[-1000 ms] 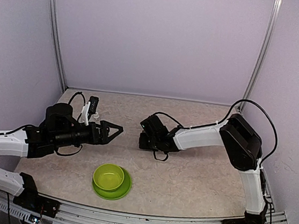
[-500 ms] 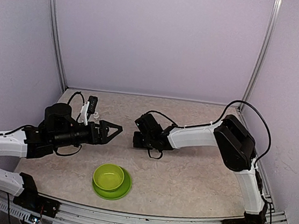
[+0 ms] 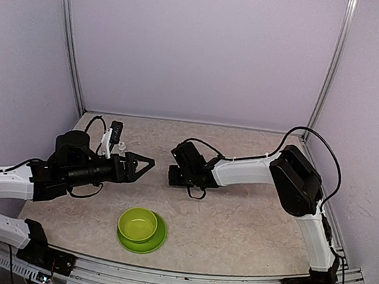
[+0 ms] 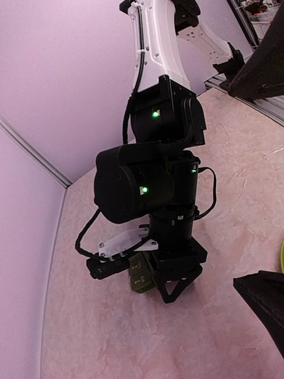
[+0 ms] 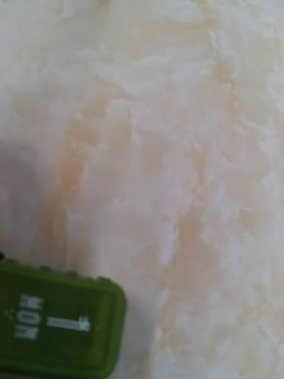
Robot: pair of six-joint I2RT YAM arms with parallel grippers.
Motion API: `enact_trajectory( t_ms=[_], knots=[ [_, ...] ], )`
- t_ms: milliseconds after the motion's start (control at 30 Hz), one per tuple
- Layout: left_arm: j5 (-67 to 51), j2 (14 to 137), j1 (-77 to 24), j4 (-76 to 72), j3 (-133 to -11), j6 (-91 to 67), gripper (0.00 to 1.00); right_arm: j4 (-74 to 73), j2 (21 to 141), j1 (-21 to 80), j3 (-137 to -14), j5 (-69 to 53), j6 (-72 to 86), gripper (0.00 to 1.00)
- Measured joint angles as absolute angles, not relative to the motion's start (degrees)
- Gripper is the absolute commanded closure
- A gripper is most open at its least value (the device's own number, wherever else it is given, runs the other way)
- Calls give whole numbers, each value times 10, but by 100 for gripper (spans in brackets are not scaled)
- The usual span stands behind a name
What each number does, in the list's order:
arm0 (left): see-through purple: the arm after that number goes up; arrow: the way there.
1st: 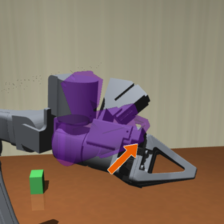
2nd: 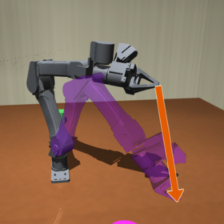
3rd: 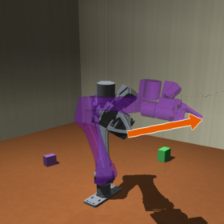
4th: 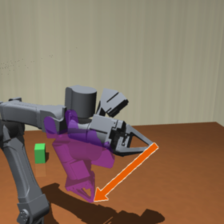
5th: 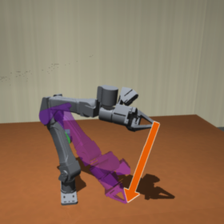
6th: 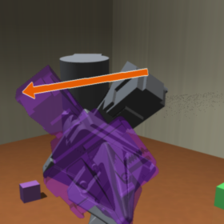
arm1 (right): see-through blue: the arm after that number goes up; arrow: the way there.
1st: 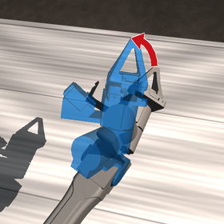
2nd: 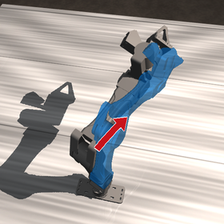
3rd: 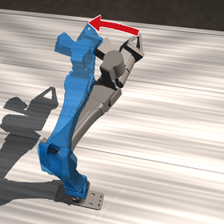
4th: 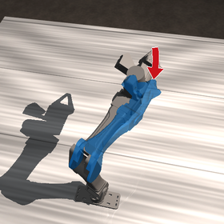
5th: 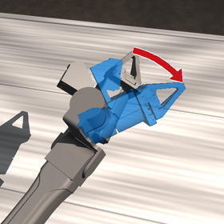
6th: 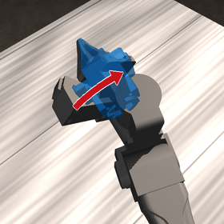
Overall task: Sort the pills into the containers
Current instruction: Position the pill container at the center of the board.
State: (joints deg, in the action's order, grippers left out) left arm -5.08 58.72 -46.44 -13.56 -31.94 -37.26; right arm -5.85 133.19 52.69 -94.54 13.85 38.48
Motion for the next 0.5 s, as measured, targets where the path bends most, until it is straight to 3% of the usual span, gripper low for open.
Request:
enact_trajectory(
  t_ms=[233, 500],
  knots=[
    [-51, 587, -464, -136, -319, -373, 1, -59, 1335, 521, -951, 132, 373, 53],
    [-44, 581, -464, -130, -319, -371, 1, -27, 1329, 526, -933, 91, 306, 41]
  ],
)
